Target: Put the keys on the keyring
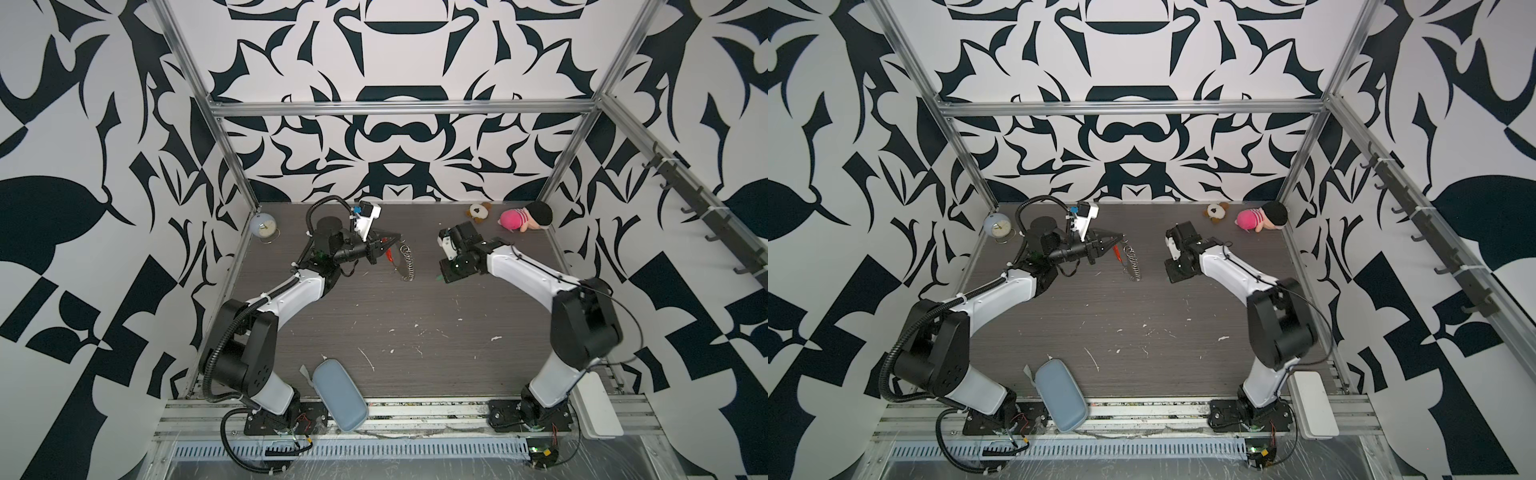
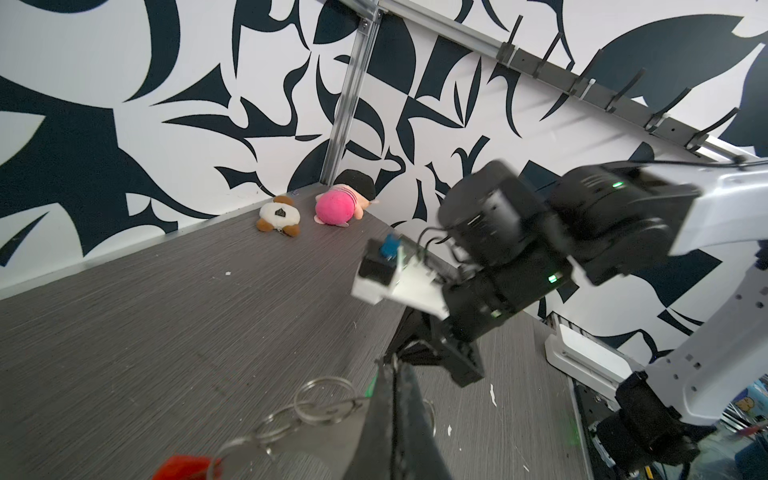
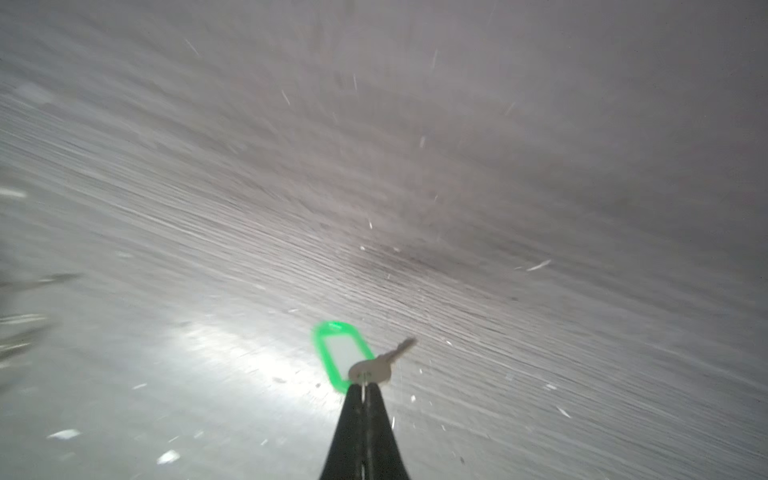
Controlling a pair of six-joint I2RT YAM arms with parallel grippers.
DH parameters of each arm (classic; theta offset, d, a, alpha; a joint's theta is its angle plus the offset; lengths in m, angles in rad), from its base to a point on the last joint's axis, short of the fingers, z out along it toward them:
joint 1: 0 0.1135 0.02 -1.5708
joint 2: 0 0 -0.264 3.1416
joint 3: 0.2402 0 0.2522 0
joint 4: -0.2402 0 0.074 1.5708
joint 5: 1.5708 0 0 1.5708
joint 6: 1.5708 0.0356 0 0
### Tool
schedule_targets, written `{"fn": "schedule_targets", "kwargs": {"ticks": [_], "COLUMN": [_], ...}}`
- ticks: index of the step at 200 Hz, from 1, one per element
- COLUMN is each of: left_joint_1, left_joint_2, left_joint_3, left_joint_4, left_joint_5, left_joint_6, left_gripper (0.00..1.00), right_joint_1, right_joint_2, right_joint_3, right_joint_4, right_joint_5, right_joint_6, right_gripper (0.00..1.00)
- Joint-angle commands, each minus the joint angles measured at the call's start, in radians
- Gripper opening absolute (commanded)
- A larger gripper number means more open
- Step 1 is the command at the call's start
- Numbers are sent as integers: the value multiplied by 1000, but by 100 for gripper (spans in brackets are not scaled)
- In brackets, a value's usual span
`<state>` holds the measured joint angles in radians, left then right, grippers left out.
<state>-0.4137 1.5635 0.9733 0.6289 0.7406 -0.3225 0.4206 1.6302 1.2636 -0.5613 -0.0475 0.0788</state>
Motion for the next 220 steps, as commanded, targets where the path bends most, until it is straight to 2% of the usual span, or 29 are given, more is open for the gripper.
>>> {"fn": "schedule_targets", "kwargs": {"ticks": [1,49,70,122,220], "left_joint_1": [-2,-1,-1,-2,-5], "left_joint_2": [-12,4,4,-3,0], "left_joint_3": [26,57,75,88,104], "left_joint_4": [101,182,180,201,199], "left_joint_5": [27,71,90,112,129], "left_joint_6": [-37,-102,-113,-150,-159], "left_gripper": [0,0,0,0,0], "right_joint_1": [3,3,3,25,73], "right_joint_2": [-126,-231,-222,-152,-50], "right_joint_3": [27,153,215,351,473], "right_joint_4": [-7,-41,-43,-42,-65], "right_joint_5": [-102,-417,-505,-594,-587], "right_joint_6": [-23,-40,-34,-25,-25], "right_gripper": [0,0,0,0,0]}}
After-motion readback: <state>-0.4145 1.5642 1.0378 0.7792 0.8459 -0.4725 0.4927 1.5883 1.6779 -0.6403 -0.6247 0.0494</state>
